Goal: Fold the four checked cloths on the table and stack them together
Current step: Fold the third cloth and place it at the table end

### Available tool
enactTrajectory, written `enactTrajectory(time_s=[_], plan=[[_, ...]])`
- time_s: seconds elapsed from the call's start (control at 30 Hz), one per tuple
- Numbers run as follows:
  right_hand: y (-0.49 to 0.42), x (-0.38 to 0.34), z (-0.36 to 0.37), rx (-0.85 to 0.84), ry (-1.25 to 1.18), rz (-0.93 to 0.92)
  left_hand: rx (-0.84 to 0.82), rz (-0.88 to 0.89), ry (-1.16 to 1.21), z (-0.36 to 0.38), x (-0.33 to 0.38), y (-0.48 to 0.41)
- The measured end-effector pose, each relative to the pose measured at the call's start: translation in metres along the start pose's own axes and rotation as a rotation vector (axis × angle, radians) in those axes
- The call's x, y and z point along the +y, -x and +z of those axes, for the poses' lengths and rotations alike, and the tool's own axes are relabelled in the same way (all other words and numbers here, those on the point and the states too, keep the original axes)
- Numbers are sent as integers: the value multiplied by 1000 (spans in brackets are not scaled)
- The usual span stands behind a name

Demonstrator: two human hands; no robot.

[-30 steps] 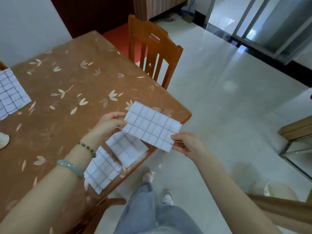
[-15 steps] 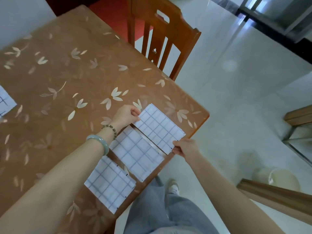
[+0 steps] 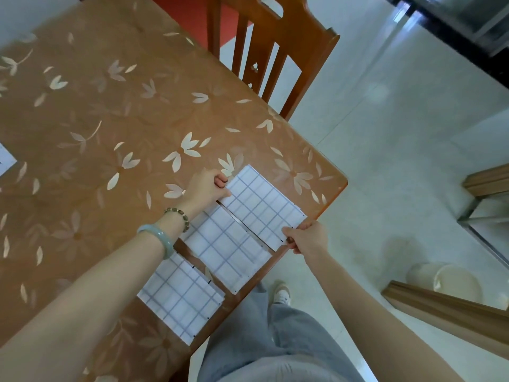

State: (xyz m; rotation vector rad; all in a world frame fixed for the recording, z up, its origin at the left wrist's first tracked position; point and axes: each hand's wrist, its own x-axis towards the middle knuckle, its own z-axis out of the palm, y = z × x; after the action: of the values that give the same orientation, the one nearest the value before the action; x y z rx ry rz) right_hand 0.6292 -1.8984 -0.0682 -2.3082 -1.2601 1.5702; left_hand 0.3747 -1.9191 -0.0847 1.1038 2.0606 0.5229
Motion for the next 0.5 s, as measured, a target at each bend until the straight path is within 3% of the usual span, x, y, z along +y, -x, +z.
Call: enactTrajectory(time_s=[0.23, 0.5], plan=[[15, 14, -2, -56, 96, -121, -36, -26, -18, -4, -23, 26], [14, 23, 7, -186, 77, -94, -21, -11, -104, 3, -28, 38]])
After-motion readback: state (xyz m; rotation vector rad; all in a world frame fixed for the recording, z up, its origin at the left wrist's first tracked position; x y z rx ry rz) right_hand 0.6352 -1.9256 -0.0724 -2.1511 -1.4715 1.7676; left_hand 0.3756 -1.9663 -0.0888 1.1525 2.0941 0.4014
